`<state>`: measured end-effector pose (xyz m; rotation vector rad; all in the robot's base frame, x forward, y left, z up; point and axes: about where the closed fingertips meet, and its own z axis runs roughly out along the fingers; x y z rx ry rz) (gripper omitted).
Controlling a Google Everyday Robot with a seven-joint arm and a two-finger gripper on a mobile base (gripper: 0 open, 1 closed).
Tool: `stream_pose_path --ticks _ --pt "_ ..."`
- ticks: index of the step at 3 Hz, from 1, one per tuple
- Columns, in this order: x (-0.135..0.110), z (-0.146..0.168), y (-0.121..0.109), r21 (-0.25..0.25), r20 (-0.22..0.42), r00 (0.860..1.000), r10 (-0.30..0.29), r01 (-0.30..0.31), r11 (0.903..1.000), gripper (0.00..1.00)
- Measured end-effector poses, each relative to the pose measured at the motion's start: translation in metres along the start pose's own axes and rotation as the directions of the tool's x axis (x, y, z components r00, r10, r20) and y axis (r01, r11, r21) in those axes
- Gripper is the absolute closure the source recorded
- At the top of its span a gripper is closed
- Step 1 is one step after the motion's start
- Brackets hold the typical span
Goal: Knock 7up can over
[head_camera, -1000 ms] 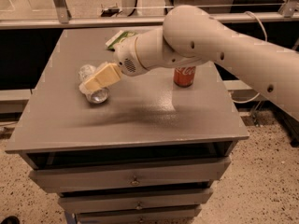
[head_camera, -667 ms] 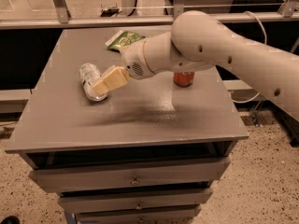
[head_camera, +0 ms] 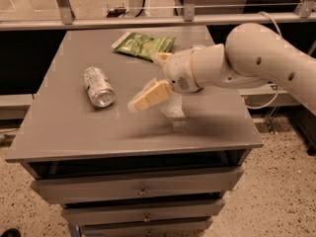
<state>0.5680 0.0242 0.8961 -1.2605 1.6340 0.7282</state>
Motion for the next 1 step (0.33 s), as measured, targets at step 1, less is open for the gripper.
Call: stream_pose_path --ticks 1 --pt "0.0006 -0.0016 -0.0003 0.002 0.0 1.0 -0.001 0.001 1.0 0.0"
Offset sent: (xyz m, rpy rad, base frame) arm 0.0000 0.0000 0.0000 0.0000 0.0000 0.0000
